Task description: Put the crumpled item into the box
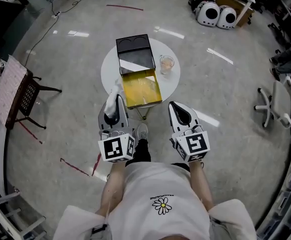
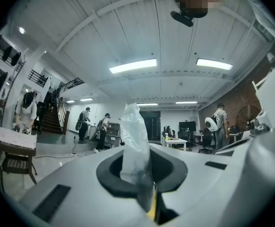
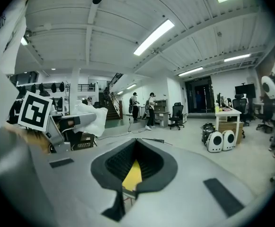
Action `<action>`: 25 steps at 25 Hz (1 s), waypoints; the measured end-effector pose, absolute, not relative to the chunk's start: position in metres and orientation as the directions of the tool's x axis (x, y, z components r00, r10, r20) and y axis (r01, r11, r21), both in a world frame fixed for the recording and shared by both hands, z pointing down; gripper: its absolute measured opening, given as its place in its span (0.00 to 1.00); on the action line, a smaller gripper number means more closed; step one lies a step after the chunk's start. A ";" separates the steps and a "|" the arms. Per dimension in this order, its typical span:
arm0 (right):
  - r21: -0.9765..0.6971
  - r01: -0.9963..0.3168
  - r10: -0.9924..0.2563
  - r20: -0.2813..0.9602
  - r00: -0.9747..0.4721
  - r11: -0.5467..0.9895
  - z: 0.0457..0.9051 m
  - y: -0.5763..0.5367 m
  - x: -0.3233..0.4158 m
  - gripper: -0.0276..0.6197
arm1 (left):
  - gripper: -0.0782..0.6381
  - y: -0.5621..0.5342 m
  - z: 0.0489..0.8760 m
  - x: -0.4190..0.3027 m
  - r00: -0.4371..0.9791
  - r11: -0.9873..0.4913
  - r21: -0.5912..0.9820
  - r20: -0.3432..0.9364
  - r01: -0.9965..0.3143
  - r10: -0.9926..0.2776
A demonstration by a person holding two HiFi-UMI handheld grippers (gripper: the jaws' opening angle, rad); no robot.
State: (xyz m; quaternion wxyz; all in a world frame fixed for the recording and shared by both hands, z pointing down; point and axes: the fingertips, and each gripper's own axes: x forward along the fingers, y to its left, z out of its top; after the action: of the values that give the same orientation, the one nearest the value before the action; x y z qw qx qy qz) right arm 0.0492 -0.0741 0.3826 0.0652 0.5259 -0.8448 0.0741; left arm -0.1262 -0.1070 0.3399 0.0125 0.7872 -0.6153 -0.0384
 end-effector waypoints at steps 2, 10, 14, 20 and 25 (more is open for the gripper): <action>-0.053 -0.899 -0.879 0.192 -0.436 0.435 0.384 -0.105 0.040 0.05 | 0.15 -0.136 0.340 -0.136 0.247 -0.249 0.046 -0.055 -0.967 -0.968; -0.044 -0.916 -0.888 0.231 -0.398 0.399 0.395 -0.197 0.021 0.05 | 0.16 -0.222 0.357 -0.155 0.292 -0.294 0.059 -0.028 -0.954 -0.956; -0.046 -0.924 -0.893 0.244 -0.380 0.380 0.400 -0.216 0.020 0.05 | 0.15 -0.241 0.367 -0.158 0.309 -0.309 0.070 -0.008 -0.949 -0.951; -0.032 -0.918 -0.887 0.248 -0.390 0.395 0.401 -0.233 0.026 0.05 | 0.15 -0.248 0.379 -0.143 0.330 -0.330 0.034 0.018 -0.943 -0.944; -0.033 -0.892 -0.863 0.241 -0.444 0.450 0.401 -0.245 0.030 0.05 | 0.15 -0.248 0.387 -0.136 0.282 -0.282 0.017 0.044 -0.959 -0.958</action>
State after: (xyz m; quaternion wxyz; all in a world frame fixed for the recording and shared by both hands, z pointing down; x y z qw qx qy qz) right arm 0.0299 -0.2452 0.4012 0.0951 0.5187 -0.8461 0.0775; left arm -0.1363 -0.2479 0.3869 0.0203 0.8004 -0.5990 0.0126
